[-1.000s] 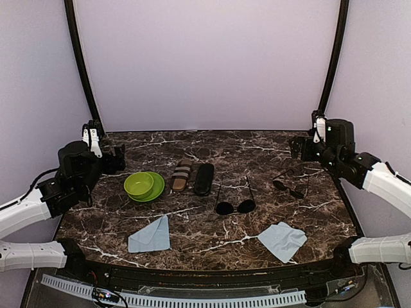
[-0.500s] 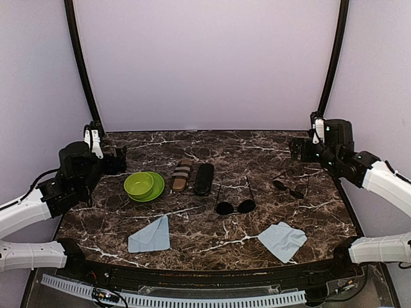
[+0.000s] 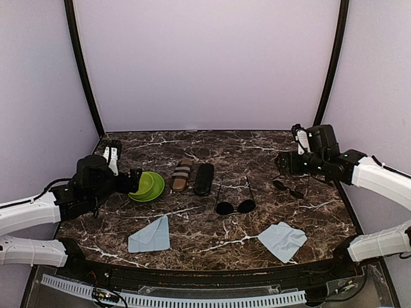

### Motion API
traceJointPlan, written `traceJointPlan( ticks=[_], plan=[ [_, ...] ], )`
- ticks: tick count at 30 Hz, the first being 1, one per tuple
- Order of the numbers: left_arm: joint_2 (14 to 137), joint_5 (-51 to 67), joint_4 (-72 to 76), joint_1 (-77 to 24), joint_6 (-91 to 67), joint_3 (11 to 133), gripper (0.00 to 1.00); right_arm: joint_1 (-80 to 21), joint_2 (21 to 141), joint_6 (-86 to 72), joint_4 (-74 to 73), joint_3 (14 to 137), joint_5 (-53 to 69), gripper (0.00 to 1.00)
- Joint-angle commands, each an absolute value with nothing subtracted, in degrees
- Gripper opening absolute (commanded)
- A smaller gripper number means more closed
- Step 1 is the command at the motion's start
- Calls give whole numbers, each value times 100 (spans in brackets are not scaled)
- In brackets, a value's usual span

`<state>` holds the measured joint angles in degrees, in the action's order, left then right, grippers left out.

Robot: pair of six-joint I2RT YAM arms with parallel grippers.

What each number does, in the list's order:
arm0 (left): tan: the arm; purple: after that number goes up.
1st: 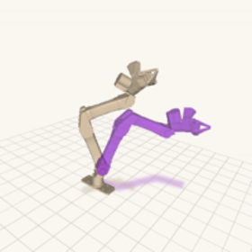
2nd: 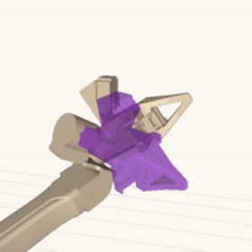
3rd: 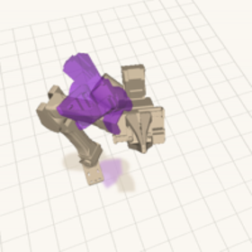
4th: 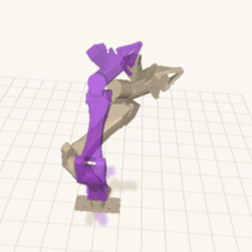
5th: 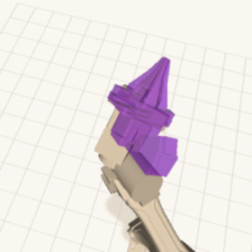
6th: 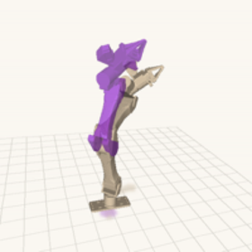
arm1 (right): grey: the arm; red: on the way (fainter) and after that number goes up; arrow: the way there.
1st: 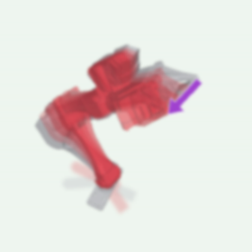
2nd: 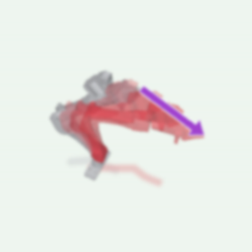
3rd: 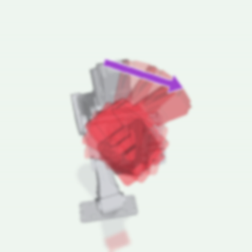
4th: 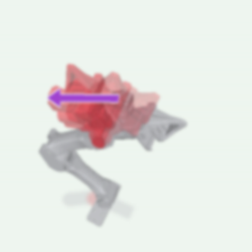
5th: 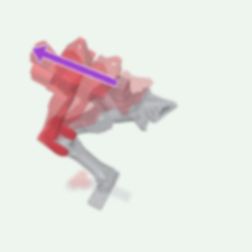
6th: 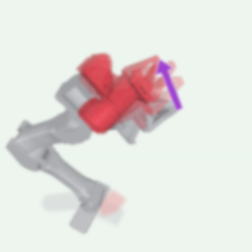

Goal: Organize the sunglasses
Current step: Pick up the sunglasses case from the center of the board.

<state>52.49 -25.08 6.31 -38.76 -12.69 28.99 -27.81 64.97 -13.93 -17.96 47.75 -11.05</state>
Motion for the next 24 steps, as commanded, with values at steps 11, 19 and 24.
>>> traceJointPlan(
  ticks=[11, 19, 24],
  plan=[
    [7584, -2060, 715, -4234, -1564, 3957, 88, -3990, 8181, -1726, -1165, 5307, -892, 100],
    [9604, -1461, 24, -4245, -1353, 5792, 90, -4197, 7994, -1912, -1014, 5103, -1037, 100],
    [10560, -1062, -360, -4241, -1448, 6617, 91, -4203, 7808, -1972, -981, 4935, -1078, 100]
  ],
)
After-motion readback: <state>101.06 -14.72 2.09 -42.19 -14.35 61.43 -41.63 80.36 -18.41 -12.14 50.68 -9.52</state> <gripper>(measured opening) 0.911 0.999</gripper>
